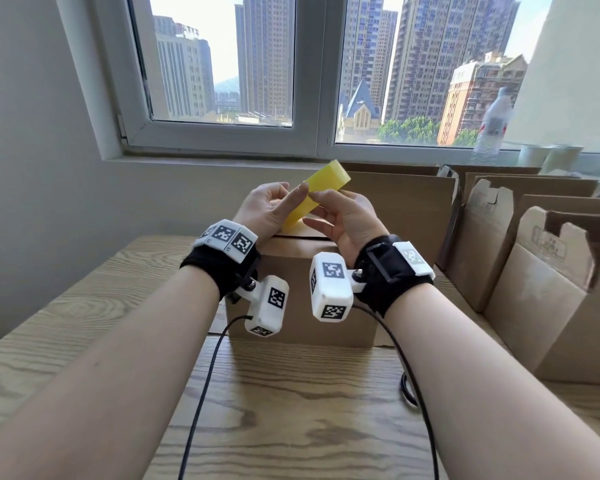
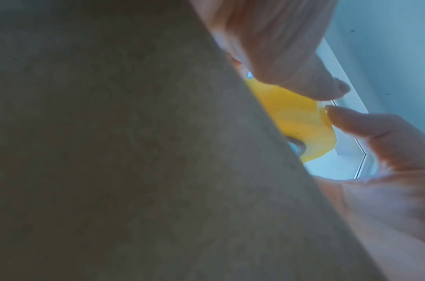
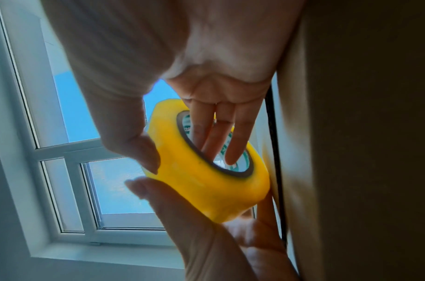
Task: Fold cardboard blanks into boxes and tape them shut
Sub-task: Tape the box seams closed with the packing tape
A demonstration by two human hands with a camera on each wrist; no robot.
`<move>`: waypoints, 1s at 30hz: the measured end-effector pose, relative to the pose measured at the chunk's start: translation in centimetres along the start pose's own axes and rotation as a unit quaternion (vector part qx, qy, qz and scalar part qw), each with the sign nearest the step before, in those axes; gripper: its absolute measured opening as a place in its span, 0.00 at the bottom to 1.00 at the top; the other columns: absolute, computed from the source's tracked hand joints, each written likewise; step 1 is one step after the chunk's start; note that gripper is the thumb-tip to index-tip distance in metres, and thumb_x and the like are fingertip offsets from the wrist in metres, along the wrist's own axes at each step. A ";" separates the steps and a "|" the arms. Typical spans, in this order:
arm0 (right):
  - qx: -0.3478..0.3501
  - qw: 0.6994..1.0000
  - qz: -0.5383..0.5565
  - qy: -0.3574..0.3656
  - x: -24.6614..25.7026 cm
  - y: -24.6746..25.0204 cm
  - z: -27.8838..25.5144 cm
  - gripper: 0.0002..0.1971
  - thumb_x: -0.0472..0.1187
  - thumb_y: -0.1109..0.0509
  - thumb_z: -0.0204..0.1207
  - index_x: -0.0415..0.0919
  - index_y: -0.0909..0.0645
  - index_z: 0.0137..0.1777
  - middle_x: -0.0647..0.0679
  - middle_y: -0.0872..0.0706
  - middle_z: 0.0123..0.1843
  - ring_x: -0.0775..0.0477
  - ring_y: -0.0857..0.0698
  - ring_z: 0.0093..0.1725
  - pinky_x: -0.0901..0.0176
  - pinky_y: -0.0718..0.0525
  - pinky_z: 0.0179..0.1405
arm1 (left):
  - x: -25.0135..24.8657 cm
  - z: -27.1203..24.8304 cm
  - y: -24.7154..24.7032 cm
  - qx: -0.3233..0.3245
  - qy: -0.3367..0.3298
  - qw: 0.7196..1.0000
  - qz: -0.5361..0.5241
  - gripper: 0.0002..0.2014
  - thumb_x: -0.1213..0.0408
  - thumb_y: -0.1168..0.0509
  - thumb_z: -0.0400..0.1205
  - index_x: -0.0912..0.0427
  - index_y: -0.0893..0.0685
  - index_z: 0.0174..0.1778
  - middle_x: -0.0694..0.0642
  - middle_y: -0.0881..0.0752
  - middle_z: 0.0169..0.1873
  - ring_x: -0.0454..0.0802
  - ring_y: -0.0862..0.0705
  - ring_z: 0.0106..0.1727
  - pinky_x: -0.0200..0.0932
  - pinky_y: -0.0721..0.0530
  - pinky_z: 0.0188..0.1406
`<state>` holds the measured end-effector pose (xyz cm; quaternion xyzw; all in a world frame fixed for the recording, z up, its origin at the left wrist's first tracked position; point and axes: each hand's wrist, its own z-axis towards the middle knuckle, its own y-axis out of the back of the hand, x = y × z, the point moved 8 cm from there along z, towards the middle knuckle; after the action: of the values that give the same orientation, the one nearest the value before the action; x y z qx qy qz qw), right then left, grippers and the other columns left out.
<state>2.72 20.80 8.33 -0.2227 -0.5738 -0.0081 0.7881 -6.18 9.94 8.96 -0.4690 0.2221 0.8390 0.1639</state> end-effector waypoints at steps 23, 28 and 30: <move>-0.134 0.979 0.145 -0.056 -1.1 2.6 0.5 0.21 0.51 0.27 0.77 0.35 0.19 0.60 0.41 0.11 0.41 0.46 0.11 0.34 0.60 0.13 0.31 | -0.8 -1.0 0.1 -0.012 0.042 0.999 -0.007 0.25 0.31 0.22 0.56 0.46 0.09 0.39 0.44 0.10 0.47 0.41 0.13 0.52 0.42 0.21 0.56; -0.086 0.990 0.096 -0.050 -0.7 1.7 0.3 0.14 0.50 0.27 0.78 0.40 0.17 0.54 0.45 0.10 0.38 0.47 0.12 0.36 0.58 0.13 0.39 | -0.9 -0.9 -0.2 -0.003 0.043 0.999 -0.022 0.29 0.33 0.21 0.59 0.57 0.12 0.36 0.41 0.14 0.52 0.36 0.14 0.56 0.41 0.21 0.63; -0.046 0.997 0.052 -0.027 -0.3 0.9 0.1 0.07 0.44 0.25 0.74 0.42 0.15 0.47 0.44 0.10 0.40 0.46 0.12 0.40 0.55 0.14 0.48 | -0.7 -0.9 0.0 -0.004 0.051 0.998 -0.031 0.27 0.30 0.23 0.55 0.51 0.16 0.29 0.47 0.12 0.56 0.44 0.13 0.58 0.51 0.18 0.65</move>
<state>2.71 21.56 7.79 -0.2880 -0.5814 0.0126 0.7608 -5.12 9.44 9.16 -0.5183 0.2120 0.8096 0.1759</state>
